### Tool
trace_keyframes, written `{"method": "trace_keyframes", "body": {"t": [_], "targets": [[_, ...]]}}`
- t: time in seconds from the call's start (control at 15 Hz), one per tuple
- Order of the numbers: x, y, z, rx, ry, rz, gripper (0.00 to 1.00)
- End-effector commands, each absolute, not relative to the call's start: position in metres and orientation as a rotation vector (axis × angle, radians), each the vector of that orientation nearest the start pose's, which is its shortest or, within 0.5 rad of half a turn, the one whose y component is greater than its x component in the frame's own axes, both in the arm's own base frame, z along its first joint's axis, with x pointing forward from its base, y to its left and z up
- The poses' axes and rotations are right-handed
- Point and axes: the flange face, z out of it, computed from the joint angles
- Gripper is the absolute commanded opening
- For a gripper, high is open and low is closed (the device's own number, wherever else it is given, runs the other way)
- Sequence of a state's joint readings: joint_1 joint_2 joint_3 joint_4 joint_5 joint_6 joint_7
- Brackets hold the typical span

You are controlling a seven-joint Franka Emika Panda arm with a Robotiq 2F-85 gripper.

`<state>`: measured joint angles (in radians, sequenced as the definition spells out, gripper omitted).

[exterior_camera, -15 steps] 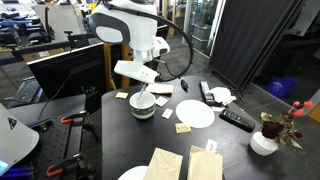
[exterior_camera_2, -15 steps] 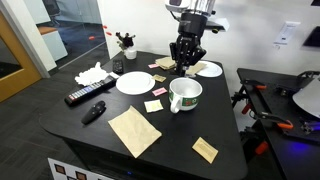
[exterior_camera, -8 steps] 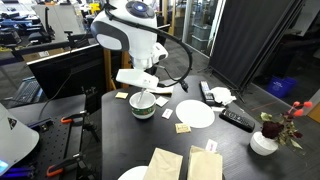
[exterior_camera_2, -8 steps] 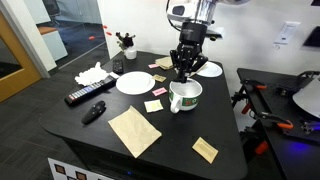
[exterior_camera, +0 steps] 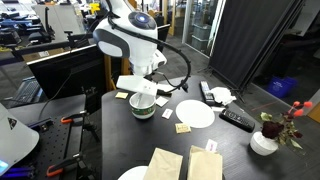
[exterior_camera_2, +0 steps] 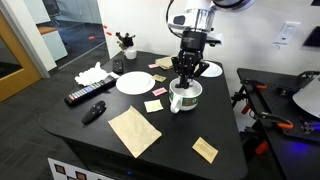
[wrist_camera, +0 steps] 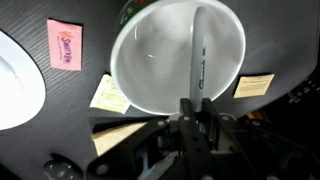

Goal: Put the pen in the green mug

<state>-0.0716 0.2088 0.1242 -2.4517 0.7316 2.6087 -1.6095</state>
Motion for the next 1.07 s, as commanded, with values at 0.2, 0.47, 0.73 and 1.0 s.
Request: {"method": "trace_keyframes", "body": {"t": [0.2,0.47,0.73,1.0], "targets": [[0.476,0.008,0.212,-2.465,-1.375,-0.341,0.69],[0.474,0.005,0.219,-2.487,-1.364,-0.362,1.0],[0.473,0.001,0.234,-2.512,-1.354,-0.384,1.0],[0.472,-0.004,0.254,-2.535,-1.347,-0.413,1.0]]}}
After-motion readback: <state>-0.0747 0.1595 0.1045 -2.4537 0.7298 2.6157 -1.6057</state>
